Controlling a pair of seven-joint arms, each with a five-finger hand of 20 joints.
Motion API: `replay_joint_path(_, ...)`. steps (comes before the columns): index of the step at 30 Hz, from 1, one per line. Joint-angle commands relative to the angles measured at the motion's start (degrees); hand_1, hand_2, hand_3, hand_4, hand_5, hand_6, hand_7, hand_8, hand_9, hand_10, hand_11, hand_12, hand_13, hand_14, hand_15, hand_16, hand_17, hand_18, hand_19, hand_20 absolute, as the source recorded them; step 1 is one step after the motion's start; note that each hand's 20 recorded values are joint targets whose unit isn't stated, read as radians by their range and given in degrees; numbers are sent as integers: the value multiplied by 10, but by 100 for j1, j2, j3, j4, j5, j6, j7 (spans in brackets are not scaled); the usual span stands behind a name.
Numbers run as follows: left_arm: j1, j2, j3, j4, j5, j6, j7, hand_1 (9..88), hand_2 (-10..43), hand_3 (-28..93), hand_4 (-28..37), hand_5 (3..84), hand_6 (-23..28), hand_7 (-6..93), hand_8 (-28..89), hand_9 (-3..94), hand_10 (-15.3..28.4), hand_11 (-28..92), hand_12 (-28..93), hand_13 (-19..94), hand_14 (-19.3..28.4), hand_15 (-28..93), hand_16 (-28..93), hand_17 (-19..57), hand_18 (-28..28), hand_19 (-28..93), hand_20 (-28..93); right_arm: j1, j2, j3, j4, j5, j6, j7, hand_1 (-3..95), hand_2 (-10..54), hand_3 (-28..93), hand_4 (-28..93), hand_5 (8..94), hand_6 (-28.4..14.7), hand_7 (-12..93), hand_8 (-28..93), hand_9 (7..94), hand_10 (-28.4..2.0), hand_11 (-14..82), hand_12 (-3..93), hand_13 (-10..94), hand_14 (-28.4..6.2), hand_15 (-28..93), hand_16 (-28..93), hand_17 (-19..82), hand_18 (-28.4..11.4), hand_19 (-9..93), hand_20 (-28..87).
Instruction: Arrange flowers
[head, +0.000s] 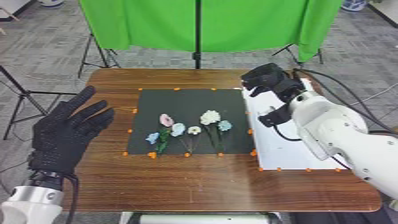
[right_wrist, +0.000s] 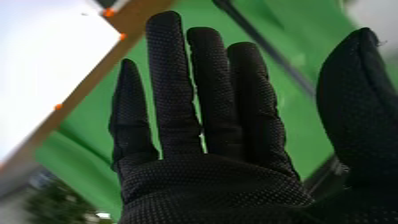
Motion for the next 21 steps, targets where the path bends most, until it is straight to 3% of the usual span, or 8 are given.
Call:
replay_joint_path(1, 12, -27, 64, 77, -24, 69, -51, 220, 78, 761, -263, 331, 76, 161, -108, 313, 207, 247, 108, 242, 283, 444, -72, -54, 284, 499, 363, -776, 402, 547, 263, 1137, -278, -721, 287, -64, 784, -283, 547, 15, 170, -138, 588, -124, 170, 135, 512, -135, 410, 118, 105, -205, 577, 115)
replay_joint_path(9, -33, 21, 176, 175, -71, 122, -6, 219, 78, 763, -266, 330, 73, 157, -109, 311, 205, 243, 108, 241, 283, 443, -71, -55, 284, 506, 355, -1559, 554, 1425, 457, 3106, -519, -1299, 273, -55, 782, -283, 506, 18, 166, -140, 528, -128, 144, 130, 460, -149, 376, 118, 89, -209, 549, 144)
replay_joint_path(12, -7, 52, 191, 225, -117, 186, 80, 219, 79, 762, -266, 330, 71, 156, -108, 309, 202, 238, 106, 243, 282, 443, -71, -55, 284, 507, 353, -1788, 507, 1749, 479, 3675, -708, -1551, 269, -53, 784, -283, 489, 21, 164, -139, 512, -127, 131, 128, 448, -154, 352, 116, 85, -209, 540, 147)
replay_joint_path(14, -15, 127, 249, 265, -224, 295, 170, 219, 79, 762, -267, 329, 70, 155, -108, 309, 199, 231, 104, 251, 279, 440, -72, -54, 284, 505, 347, -1976, 464, 1983, 473, 3995, -809, -1611, 267, -53, 787, -283, 483, 23, 163, -139, 504, -123, 118, 127, 440, -154, 336, 117, 82, -209, 530, 148)
replay_joint_path(17, -3, 116, 253, 273, -170, 311, 156, 219, 80, 762, -270, 329, 68, 154, -109, 307, 194, 222, 100, 260, 271, 419, -77, -56, 284, 493, 331, -2131, 446, 2094, 501, 4428, -890, -1780, 265, -51, 787, -283, 478, 25, 164, -139, 500, -120, 109, 128, 434, -155, 322, 120, 69, -216, 525, 151)
replay_joint_path(21, 34, 114, 274, 263, -190, 343, 272, 219, 80, 763, -272, 326, 65, 154, -109, 304, 189, 216, 98, 261, 269, 406, -73, -60, 284, 483, 308, -2327, 397, 2255, 515, 4592, -998, -1785, 262, -48, 788, -283, 476, 27, 165, -140, 499, -116, 104, 131, 425, -156, 307, 129, 60, -219, 524, 154)
